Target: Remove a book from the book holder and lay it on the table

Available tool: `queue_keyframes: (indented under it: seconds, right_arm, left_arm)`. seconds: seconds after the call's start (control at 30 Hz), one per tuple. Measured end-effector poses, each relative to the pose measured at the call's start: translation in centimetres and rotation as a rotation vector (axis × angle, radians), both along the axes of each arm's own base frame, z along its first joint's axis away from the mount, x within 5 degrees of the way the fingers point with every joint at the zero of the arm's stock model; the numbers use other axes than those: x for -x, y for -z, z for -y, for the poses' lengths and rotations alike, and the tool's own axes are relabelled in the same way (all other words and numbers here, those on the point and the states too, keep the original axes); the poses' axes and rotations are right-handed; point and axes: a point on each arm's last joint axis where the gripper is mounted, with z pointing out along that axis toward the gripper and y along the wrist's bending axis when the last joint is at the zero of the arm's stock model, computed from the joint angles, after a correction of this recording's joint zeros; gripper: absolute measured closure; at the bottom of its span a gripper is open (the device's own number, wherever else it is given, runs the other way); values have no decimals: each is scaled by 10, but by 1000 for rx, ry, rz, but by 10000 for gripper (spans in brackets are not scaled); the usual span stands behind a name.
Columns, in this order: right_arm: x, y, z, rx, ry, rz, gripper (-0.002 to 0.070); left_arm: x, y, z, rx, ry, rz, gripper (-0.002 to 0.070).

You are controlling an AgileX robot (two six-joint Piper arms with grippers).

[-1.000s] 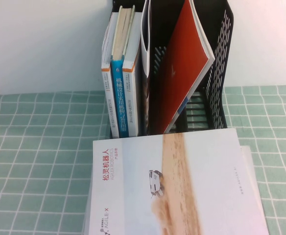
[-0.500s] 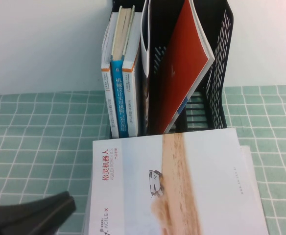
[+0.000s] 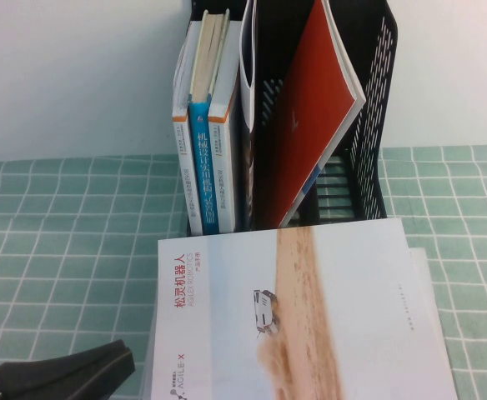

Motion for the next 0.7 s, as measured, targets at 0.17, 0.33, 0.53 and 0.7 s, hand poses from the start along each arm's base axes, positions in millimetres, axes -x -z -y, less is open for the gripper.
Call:
queue_keyframes:
  seconds: [0.17,0.33,0.53,0.7]
  right_arm:
    - [0,0,0,0,0,0,673]
    - [0,0,0,2,2,-2,673]
    - [0,0,0,1,2,-3,673]
    - [0,1,0,3,2,-4,673]
  left_arm:
    - [0,0,0,0,0,0,677]
    - [0,0,0,0,0,0,678]
    - [-1,1,-1,-8,-12,-7,677]
    - [-2,9,-16,-49,-125,-91,678]
